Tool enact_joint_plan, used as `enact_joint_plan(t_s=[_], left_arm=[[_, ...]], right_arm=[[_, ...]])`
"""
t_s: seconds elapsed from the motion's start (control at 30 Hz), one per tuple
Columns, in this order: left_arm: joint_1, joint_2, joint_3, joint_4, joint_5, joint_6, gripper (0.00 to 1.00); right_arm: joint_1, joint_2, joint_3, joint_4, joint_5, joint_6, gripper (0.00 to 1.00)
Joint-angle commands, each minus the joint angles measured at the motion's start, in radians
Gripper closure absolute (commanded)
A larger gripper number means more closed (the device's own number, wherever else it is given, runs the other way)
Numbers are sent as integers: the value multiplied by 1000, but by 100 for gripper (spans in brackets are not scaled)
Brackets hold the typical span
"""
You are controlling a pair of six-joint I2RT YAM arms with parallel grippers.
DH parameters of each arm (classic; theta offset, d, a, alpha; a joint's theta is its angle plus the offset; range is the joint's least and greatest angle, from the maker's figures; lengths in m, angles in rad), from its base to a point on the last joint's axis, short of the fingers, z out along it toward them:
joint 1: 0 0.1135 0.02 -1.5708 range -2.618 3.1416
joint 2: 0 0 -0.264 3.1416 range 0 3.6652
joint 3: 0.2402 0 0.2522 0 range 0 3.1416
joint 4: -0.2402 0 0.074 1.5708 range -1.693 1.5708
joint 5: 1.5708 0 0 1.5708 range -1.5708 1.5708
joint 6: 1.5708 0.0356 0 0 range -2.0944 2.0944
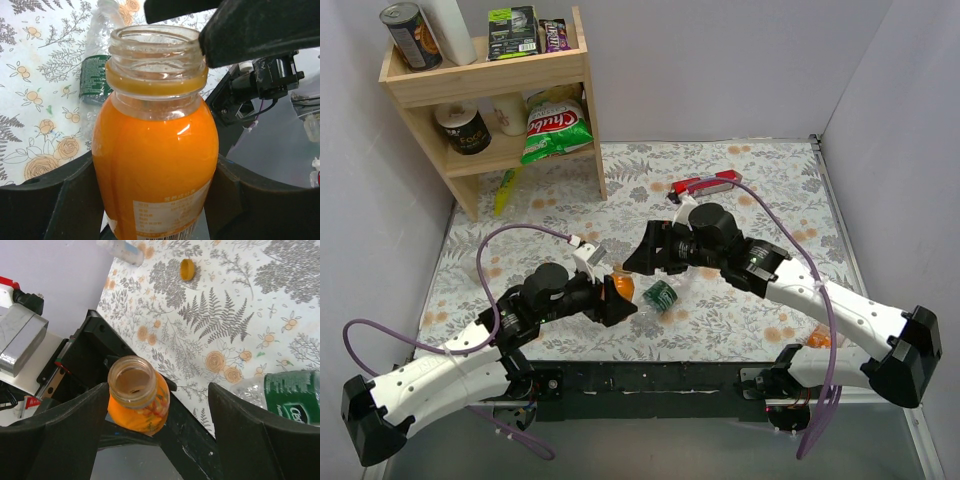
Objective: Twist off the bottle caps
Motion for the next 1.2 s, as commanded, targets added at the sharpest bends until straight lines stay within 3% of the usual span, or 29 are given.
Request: enact_joint_plan(t_s=[0.0,0.2,0.4,0.47,0.5,0.53,0.57,0.67,0.77,0.93,1.17], left_arm=[[4,-14,-5,43,68,19,80],[4,-6,2,40,69,27,79],[4,10,10,49,43,30,79],[5,18,13,52,25,27,77],[7,21,19,46,11,19,72],[7,27,21,40,-6,16,64],[7,29,24,33,-36,13,41],[16,26,44,6,-73,14,2],[45,33,65,-49,-94,19,2],[203,61,96,-94,-5,24,2],[487,159,302,-348,-182,-61,2]], right_arm=[[3,53,63,88,-99,-27,15],[5,87,67,119,-159,-21,20],[17,113,59,159,-231,-15,46],[22,116,57,151,-237,-17,75],[22,114,57,142,-234,-23,98],[22,110,57,131,-211,-26,99],[20,96,60,104,-196,-34,99],[8,49,96,-11,-47,-76,99],[-21,10,148,-117,118,-116,99],[-23,-8,185,-131,353,-210,99],[101,2,88,181,562,-397,99]])
